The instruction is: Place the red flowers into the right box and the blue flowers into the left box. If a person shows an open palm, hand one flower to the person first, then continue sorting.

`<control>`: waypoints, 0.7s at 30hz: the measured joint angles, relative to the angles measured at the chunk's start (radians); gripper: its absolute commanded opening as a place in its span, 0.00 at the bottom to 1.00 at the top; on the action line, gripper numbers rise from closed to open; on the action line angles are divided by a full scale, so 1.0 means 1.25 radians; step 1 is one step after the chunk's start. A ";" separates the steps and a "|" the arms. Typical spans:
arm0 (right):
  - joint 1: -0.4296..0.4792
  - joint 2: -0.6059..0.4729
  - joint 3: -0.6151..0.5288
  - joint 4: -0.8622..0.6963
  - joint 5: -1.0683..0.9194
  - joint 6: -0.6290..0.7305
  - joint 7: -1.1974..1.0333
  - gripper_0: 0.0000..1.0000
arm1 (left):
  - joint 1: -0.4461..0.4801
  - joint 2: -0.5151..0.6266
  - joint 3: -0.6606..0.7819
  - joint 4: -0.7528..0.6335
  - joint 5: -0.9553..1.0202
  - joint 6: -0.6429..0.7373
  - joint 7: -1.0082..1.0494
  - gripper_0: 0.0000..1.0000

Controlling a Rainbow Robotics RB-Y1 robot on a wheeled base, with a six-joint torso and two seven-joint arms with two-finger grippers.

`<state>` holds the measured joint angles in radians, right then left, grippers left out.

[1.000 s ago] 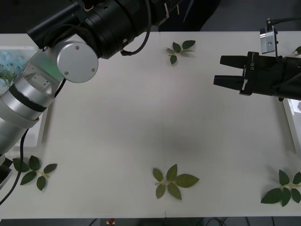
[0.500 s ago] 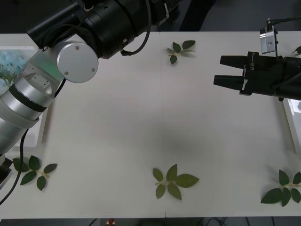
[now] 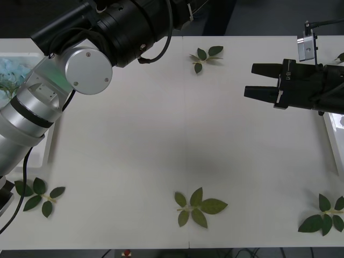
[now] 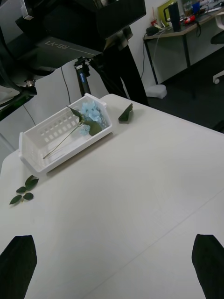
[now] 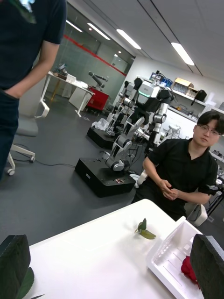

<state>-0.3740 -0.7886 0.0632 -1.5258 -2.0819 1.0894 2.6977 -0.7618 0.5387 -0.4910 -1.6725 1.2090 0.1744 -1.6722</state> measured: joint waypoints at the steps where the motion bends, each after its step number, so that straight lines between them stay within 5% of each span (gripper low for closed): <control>1: 0.000 0.000 0.000 0.000 0.000 0.000 0.000 0.97 | 0.000 0.000 0.000 0.000 0.000 0.000 0.000 1.00; 21: 0.000 0.000 0.000 0.000 0.000 0.000 0.000 0.97 | 0.015 0.022 -0.007 0.000 0.054 0.022 0.000 1.00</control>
<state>-0.3740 -0.7886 0.0632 -1.5258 -2.0819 1.0894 2.6977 -0.7427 0.5661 -0.4999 -1.6725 1.2764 0.2017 -1.6722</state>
